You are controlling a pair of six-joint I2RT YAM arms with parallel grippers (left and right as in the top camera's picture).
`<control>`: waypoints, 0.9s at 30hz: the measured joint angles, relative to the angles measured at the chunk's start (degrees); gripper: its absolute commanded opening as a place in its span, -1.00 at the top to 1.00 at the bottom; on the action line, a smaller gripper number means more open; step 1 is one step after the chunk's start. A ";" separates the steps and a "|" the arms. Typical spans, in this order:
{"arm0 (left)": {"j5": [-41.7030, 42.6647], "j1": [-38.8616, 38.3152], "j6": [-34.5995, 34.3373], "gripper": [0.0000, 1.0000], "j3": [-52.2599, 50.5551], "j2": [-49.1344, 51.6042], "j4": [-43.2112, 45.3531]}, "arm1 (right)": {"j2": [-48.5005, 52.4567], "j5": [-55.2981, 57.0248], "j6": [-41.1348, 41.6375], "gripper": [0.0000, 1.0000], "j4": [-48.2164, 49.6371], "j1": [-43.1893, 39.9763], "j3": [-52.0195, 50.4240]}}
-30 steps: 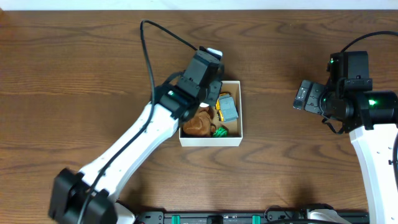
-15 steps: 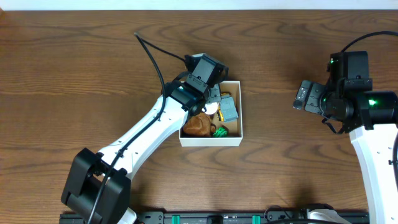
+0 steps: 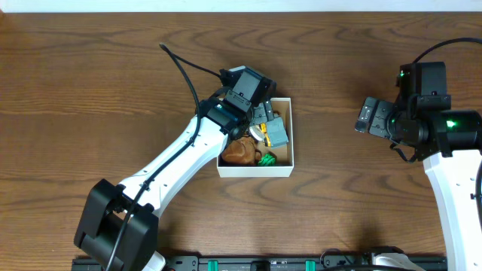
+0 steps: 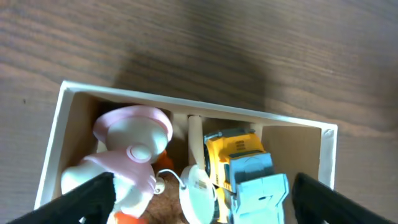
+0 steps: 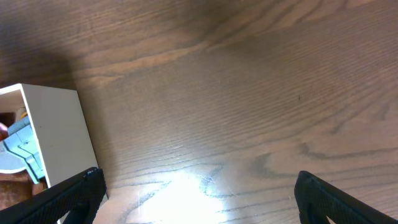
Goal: Pack container
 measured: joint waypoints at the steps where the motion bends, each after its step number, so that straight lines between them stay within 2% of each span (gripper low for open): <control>1: 0.00 0.00 0.79 -0.96 0.00 0.00 0.00 | 0.00 0.00 0.02 -0.99 0.02 -0.02 0.00; 6: -3.23 0.11 7.85 -0.96 -0.11 -1.73 -0.90 | 0.00 0.00 -0.42 -0.98 1.16 0.00 -0.02; 10: -9.35 2.38 11.76 -0.96 -0.28 -7.91 -3.19 | 0.00 0.09 -3.58 -0.99 3.52 0.42 -0.11; 14: -12.90 10.58 14.21 -0.96 -0.28 -15.08 -3.41 | 0.00 0.17 -9.25 -0.98 8.79 3.26 -0.20; 20: -15.13 23.43 15.34 -0.96 -0.28 -17.09 -4.11 | 0.13 0.59 -13.46 -0.98 17.81 7.04 -0.24; 25: -15.45 28.57 15.93 -0.96 -0.28 -16.63 -3.85 | 0.39 1.05 -14.25 -0.99 23.67 7.19 -0.28; 27: -15.41 29.73 18.32 -0.96 -0.28 -16.63 -3.21 | 0.42 1.79 -13.77 -0.98 25.57 7.10 -0.28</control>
